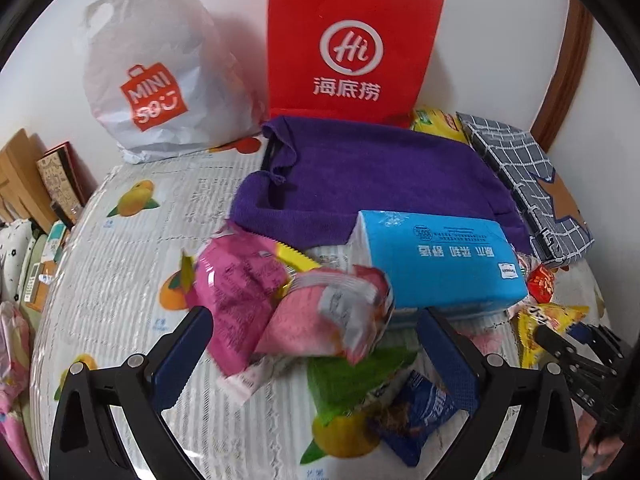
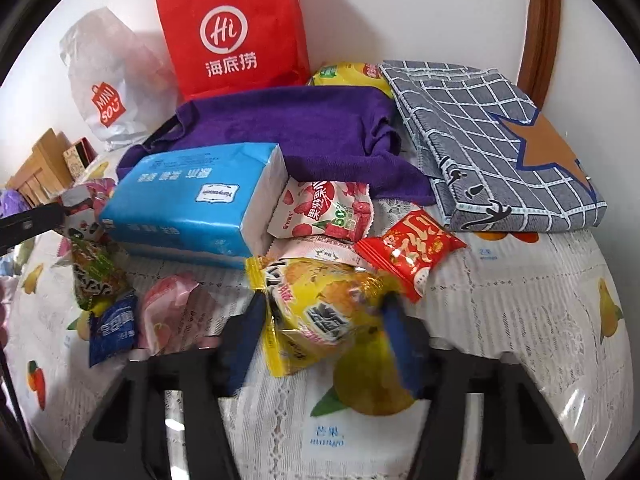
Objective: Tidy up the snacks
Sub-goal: 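Grasp the pink-white wrapper with the left tool while the right tool grasps the yellow triangular snack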
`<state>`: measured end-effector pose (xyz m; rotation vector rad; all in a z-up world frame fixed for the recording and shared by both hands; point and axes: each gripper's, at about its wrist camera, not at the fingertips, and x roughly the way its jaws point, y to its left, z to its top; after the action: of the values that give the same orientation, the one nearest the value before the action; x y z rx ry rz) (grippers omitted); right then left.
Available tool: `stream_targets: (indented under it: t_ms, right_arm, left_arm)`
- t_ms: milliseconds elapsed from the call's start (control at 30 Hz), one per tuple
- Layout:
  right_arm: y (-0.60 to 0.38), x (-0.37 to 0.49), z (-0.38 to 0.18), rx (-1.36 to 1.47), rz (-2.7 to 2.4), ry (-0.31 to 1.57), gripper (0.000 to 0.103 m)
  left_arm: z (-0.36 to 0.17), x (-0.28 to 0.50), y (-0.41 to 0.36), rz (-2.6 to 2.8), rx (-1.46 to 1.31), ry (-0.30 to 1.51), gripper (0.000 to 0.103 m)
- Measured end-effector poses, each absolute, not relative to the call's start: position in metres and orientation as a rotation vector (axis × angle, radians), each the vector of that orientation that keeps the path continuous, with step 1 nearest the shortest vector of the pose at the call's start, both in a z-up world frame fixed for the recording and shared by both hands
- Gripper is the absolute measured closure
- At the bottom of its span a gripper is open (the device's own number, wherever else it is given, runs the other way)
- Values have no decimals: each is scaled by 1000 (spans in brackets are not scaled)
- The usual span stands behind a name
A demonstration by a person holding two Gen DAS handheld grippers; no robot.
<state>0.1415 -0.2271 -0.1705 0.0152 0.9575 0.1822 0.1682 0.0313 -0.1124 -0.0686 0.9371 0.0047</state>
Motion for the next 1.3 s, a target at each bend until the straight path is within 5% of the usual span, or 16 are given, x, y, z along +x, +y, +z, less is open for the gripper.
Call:
stream_targets:
  t_ms: [133, 267, 400, 1300]
  right_arm:
    - [-233, 134, -170, 7, 180, 958, 50]
    - [-239, 129, -170, 21, 181, 956, 50]
    - [-243, 125, -166, 45, 184, 944, 51]
    - [-220, 96, -89, 52, 162, 839, 51]
  left_arm:
    - [-120, 179, 23, -8, -36, 961, 4]
    - [-126, 184, 22, -51, -50, 986, 37]
    - [-125, 180, 24, -88, -72, 985, 45]
    - [-59, 127, 19, -238, -155, 874, 45]
